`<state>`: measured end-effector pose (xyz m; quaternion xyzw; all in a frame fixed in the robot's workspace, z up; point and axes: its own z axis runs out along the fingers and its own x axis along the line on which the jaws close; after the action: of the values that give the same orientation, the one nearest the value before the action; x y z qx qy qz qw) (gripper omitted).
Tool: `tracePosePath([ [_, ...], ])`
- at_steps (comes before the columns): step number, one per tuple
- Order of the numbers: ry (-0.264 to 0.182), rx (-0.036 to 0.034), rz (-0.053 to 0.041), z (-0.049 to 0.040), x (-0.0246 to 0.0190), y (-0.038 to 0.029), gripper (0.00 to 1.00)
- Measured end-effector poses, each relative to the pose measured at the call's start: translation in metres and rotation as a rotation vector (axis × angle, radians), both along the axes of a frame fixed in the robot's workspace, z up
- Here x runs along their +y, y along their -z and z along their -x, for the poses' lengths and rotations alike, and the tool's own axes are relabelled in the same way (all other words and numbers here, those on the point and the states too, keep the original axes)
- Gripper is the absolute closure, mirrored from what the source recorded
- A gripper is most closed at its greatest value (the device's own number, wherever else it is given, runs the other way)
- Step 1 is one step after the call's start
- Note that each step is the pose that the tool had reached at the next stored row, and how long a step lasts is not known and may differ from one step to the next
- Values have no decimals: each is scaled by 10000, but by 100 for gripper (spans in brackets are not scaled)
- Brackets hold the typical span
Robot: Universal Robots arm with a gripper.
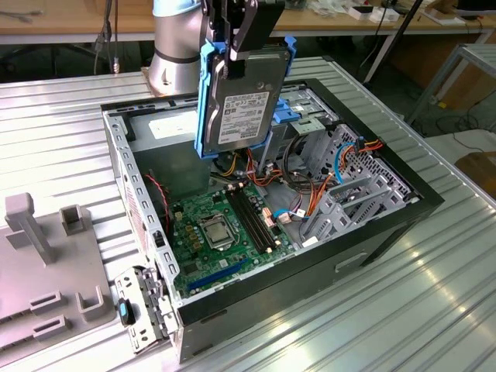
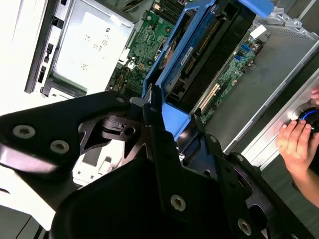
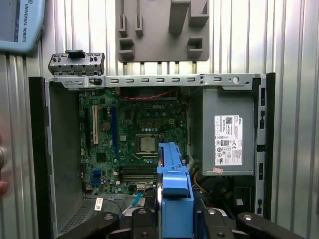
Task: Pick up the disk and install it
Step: 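Insert the disk into the insertion slot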
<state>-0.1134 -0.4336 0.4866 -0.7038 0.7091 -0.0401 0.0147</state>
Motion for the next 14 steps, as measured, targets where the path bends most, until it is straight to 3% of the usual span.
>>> tracePosePath([
  [4,-2,0,1,-6,-2,0,63],
  [14,6,0,1,-291,-10,9,63],
])
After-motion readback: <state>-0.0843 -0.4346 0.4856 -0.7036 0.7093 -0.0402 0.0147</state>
